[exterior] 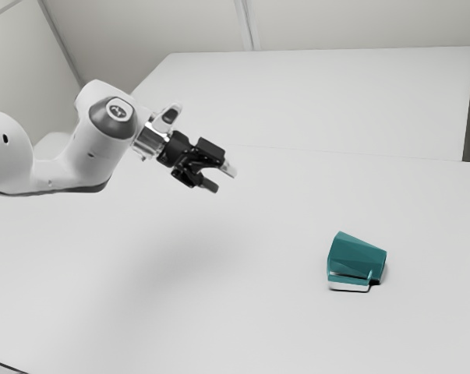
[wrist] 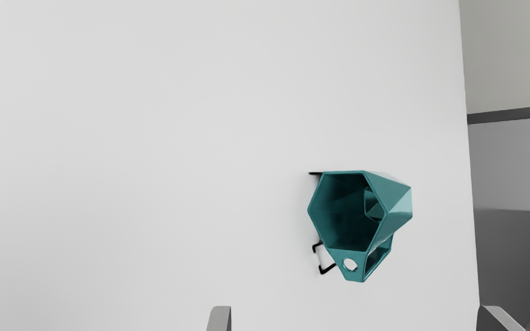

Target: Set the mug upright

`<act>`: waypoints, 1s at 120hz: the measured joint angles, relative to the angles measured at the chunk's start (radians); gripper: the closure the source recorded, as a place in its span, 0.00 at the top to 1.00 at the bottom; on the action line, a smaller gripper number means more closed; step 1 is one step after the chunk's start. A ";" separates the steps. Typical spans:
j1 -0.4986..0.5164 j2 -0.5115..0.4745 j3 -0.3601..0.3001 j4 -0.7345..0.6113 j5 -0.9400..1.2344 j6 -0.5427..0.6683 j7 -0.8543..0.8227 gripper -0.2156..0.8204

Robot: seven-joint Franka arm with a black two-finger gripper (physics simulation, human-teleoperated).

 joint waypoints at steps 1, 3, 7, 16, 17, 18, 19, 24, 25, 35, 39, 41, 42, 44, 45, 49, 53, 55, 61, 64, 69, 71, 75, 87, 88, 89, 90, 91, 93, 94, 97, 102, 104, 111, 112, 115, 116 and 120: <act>-0.003 0.002 0.000 0.000 -0.003 0.002 0.005 0.77; -0.009 0.006 0.000 -0.001 -0.008 0.005 0.015 0.77; -0.024 0.014 0.000 -0.002 -0.021 0.010 0.034 0.77; -0.072 0.025 0.000 -0.014 -0.058 0.020 0.078 0.77; -0.078 0.026 0.000 -0.016 -0.062 0.021 0.082 0.77; -0.084 0.027 0.000 -0.018 -0.065 0.022 0.087 0.77; -0.089 0.029 0.000 -0.020 -0.068 0.023 0.091 0.77; -0.116 0.035 0.000 -0.027 -0.086 0.026 0.113 0.77; -0.121 0.036 0.000 -0.029 -0.089 0.027 0.117 0.77; -0.152 0.050 -0.001 -0.034 -0.116 0.034 0.155 0.77; -0.158 0.058 -0.001 -0.035 -0.130 0.040 0.171 0.77; -0.160 0.062 -0.001 -0.035 -0.138 0.042 0.179 0.77; -0.161 0.065 -0.001 -0.035 -0.142 0.044 0.183 0.77; -0.163 0.069 -0.001 -0.035 -0.149 0.046 0.191 0.77; -0.164 0.071 -0.002 -0.035 -0.152 0.048 0.195 0.77; -0.168 0.078 -0.002 -0.035 -0.165 0.052 0.210 0.77; -0.174 0.085 -0.002 -0.035 -0.179 0.056 0.225 0.77; -0.177 0.089 -0.002 -0.035 -0.187 0.058 0.233 0.77; -0.187 0.100 -0.002 -0.034 -0.210 0.062 0.256 0.77; -0.193 0.106 -0.002 -0.034 -0.221 0.064 0.266 0.77; -0.202 0.117 -0.002 -0.033 -0.238 0.067 0.283 0.77; -0.206 0.121 -0.002 -0.033 -0.246 0.068 0.290 0.77; -0.211 0.130 -0.002 -0.032 -0.263 0.069 0.304 0.77; -0.228 0.161 -0.001 -0.029 -0.317 0.073 0.348 0.77; -0.230 0.163 -0.001 -0.028 -0.320 0.073 0.352 0.77; -0.232 0.165 -0.001 -0.028 -0.324 0.073 0.355 0.77; -0.233 0.167 -0.001 -0.028 -0.329 0.074 0.359 0.77; -0.235 0.169 -0.001 -0.027 -0.333 0.074 0.362 0.77; -0.238 0.173 -0.001 -0.027 -0.341 0.074 0.369 0.77; -0.240 0.175 -0.001 -0.027 -0.346 0.074 0.373 0.77; -0.244 0.181 -0.001 -0.026 -0.360 0.075 0.383 0.77; -0.250 0.192 -0.001 -0.026 -0.382 0.076 0.401 0.77; -0.253 0.196 -0.001 -0.026 -0.391 0.076 0.408 0.77; -0.261 0.209 -0.001 -0.022 -0.414 0.077 0.430 0.77; -0.263 0.211 -0.001 -0.020 -0.416 0.077 0.433 0.77; -0.266 0.217 -0.001 -0.016 -0.424 0.077 0.442 0.77; -0.267 0.219 -0.001 -0.015 -0.426 0.077 0.445 0.77; -0.270 0.228 -0.001 -0.007 -0.433 0.077 0.456 0.77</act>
